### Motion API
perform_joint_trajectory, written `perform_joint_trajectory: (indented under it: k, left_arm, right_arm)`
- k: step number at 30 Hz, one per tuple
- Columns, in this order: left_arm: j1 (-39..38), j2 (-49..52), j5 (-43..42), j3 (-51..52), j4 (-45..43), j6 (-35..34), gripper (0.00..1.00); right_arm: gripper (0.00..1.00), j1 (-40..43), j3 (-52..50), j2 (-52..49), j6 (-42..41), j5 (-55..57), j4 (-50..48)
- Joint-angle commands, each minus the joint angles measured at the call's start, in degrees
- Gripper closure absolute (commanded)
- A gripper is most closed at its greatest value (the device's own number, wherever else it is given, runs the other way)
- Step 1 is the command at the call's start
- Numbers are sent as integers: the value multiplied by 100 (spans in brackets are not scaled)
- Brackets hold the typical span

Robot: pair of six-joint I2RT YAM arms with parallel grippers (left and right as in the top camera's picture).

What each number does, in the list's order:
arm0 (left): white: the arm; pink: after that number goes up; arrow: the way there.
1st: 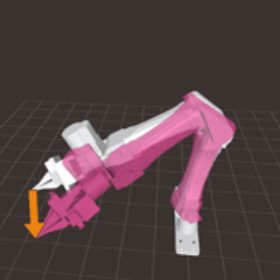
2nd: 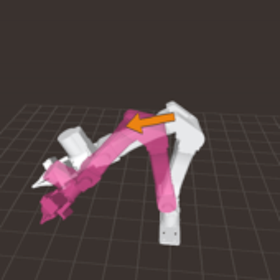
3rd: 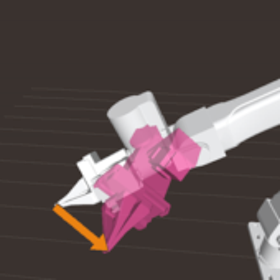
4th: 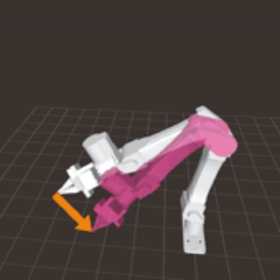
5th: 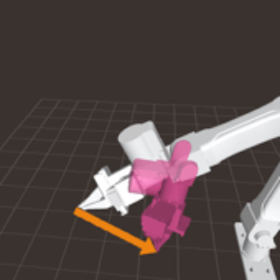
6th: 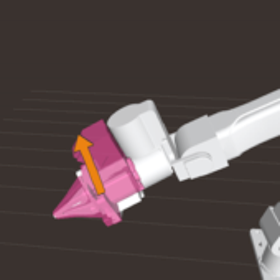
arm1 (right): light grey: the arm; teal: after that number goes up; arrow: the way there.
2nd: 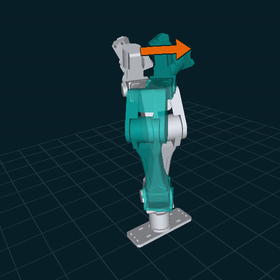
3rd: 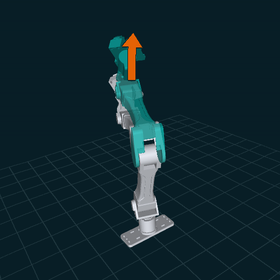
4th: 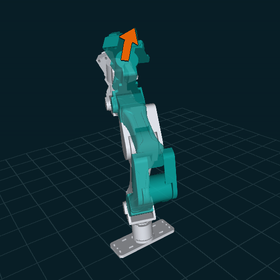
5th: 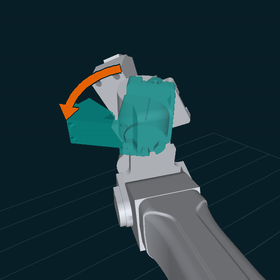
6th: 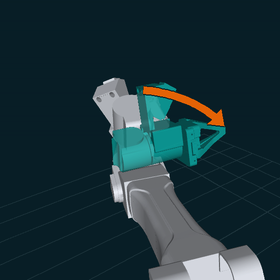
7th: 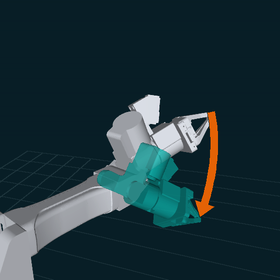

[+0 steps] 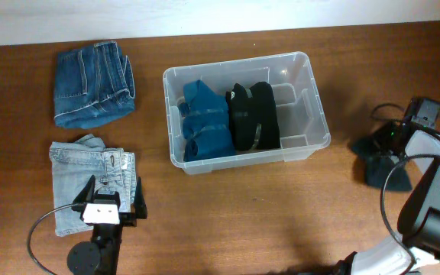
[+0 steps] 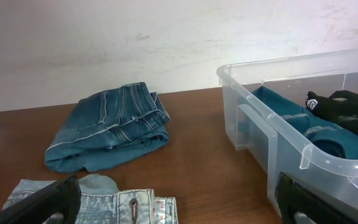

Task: Pack container
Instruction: 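Move the right gripper to the second black folded garment and grasp it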

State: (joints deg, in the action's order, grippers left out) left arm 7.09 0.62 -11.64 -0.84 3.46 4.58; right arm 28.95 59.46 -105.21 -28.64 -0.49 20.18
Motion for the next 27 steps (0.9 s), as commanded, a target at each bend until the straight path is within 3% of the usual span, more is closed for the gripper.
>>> perform_joint_trajectory:
  k: [1,4,6,8,10,13,18,22,27]
  left_arm:
    - [20,-28,-61,31,2,70,1]
    - [20,-28,-61,31,2,70,0]
    - [20,-28,-63,33,2,70,1]
    - [20,-28,-61,31,2,70,1]
    - [20,-28,-63,31,4,70,1]
    - [20,-28,-61,31,4,70,0]
    - [20,-28,-61,31,4,70,1]
    - [20,-28,-61,31,4,70,1]
    - [22,-28,-61,33,2,70,1]
  right_arm:
    - [96,2,-26,-483,142,-212,-638]
    - [96,7,1228,-476,785,-695,-326]
    - [96,7,3147,-476,1270,-584,1499]
    - [87,7,4385,-476,1440,151,3526]
    - [84,7,4404,-479,1467,162,4815]
    - [96,7,3912,-479,1287,164,5477]
    - [96,133,2583,-479,-262,702,4791]
    - [96,151,1255,-479,-341,619,3456]
    - [96,144,627,-479,-339,245,2363]
